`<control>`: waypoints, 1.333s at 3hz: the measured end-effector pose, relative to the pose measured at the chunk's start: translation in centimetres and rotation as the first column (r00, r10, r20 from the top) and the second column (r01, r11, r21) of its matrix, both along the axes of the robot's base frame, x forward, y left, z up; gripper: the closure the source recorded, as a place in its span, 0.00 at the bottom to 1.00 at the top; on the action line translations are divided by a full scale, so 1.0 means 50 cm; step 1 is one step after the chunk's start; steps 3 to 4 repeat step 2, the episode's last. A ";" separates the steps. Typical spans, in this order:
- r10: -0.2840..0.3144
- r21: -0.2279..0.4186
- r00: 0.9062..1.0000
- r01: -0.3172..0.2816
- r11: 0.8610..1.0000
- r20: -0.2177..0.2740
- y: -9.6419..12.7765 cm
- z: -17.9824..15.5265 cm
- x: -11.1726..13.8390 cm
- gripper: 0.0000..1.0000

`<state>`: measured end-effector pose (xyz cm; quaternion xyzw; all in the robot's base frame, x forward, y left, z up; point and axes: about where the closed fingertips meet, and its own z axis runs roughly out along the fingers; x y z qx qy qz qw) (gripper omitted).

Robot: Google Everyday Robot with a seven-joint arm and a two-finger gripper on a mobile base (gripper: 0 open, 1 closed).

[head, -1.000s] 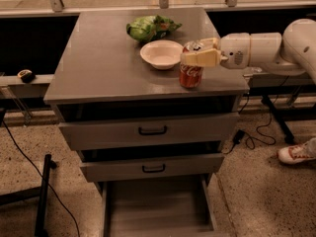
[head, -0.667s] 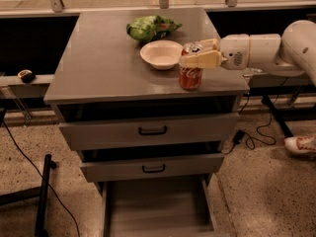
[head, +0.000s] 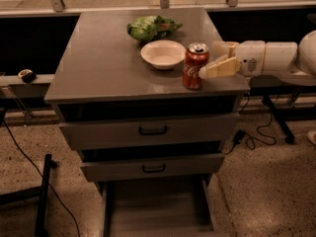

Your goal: Pick coke can from bottom drawer and place on counter

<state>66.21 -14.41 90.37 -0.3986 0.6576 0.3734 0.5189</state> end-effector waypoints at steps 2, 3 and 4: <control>-0.049 0.009 0.996 0.049 0.999 0.075 -0.095 -0.031 -0.008 0.00; -0.049 0.009 0.996 0.049 0.999 0.075 -0.095 -0.031 -0.008 0.00; -0.049 0.009 0.996 0.049 0.999 0.075 -0.095 -0.031 -0.008 0.00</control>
Offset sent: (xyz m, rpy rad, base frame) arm -0.0030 -0.0388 -0.0122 0.0133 -0.0494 -0.0428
